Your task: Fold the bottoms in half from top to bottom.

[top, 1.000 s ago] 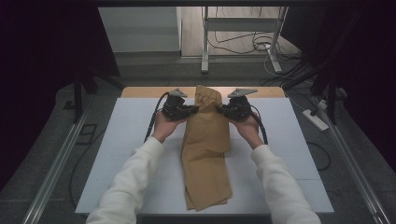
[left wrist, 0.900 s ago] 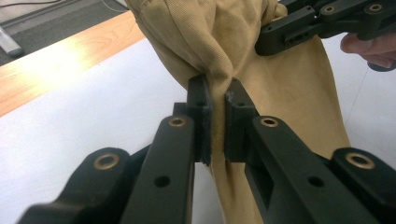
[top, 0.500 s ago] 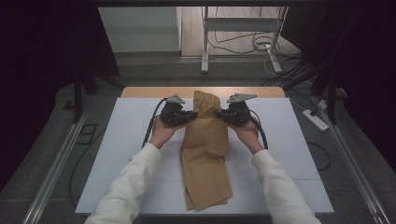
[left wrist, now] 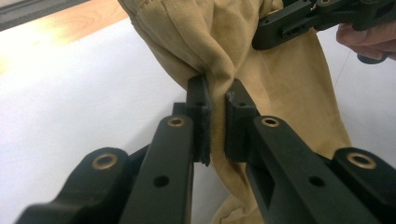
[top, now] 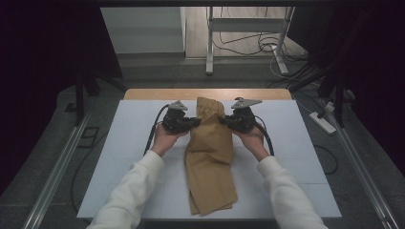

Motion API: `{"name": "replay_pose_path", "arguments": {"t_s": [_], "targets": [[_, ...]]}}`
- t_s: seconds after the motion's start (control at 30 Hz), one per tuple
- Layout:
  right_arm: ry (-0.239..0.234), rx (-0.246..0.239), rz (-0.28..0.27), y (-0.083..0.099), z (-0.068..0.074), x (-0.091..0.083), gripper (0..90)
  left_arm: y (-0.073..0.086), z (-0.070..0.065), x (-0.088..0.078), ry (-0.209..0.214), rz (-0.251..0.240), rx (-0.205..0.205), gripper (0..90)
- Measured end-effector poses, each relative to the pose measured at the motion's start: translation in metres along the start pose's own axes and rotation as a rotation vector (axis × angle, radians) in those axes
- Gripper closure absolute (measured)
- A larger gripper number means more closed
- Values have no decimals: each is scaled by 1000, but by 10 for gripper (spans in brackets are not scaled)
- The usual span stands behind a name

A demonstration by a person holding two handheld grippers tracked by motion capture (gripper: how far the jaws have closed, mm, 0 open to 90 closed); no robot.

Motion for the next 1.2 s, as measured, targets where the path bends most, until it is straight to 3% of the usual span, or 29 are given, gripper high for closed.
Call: {"name": "replay_pose_path", "arguments": {"t_s": [0.33, 1.2], "targets": [[-7, 1, 6, 6, 4, 1, 812, 7, -6, -1, -11, 6, 1, 819], [-42, 6, -24, 19, 20, -15, 812, 17, -28, -13, 19, -22, 29, 817]]}}
Point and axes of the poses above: each handheld gripper's, and its own axes: x roughly forward along the jaws, y roughly out of its underside, z roughly to its left, the point moved 4 cm from there along x, roughly forward along the jaws, and after that the axes turned 8 degrees about x, right-handed, at the moved point
